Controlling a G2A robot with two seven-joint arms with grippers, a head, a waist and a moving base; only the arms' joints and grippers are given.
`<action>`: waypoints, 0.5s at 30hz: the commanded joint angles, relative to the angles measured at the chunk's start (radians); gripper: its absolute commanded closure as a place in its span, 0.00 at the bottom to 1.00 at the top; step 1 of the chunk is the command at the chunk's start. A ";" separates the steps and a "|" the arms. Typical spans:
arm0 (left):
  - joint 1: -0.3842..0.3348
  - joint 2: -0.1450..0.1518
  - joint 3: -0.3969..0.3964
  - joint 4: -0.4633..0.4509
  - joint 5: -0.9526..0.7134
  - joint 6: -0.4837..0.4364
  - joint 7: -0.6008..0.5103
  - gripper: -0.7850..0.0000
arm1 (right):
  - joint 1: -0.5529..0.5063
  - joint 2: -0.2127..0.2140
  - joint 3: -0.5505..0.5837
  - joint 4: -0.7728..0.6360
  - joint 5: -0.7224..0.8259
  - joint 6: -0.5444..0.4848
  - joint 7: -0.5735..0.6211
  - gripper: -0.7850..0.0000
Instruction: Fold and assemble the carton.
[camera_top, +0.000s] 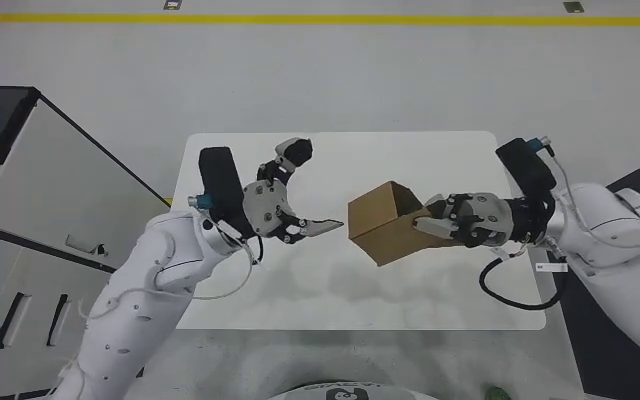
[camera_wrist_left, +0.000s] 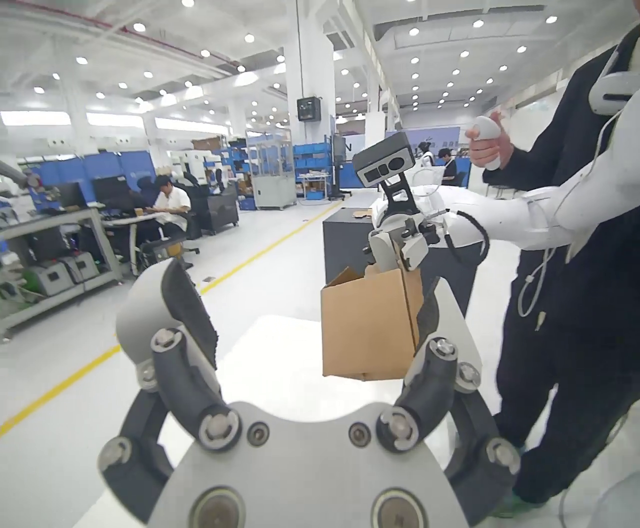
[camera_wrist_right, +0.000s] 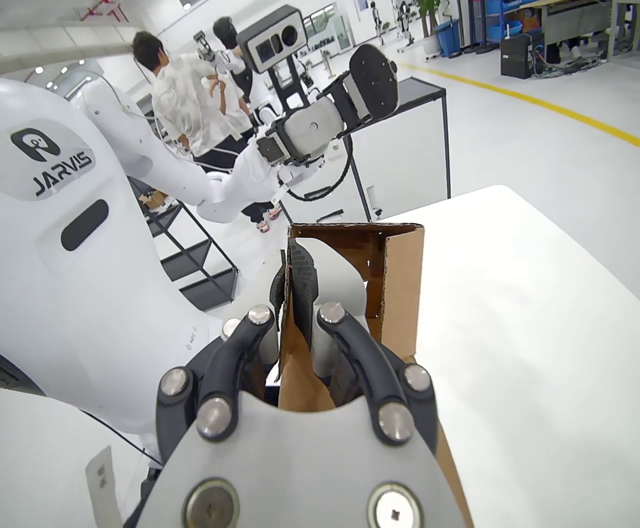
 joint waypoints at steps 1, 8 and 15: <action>0.001 -0.004 0.012 -0.009 0.168 0.046 0.072 0.00 | -0.004 -0.003 -0.001 0.004 0.002 -0.005 -0.016 1.00; 0.006 -0.007 0.023 -0.013 0.307 0.119 0.140 0.00 | -0.012 -0.016 0.000 0.018 -0.007 -0.030 -0.067 1.00; 0.009 -0.006 0.017 -0.029 0.370 0.140 0.113 0.00 | -0.021 -0.027 0.006 0.043 -0.010 -0.034 -0.096 1.00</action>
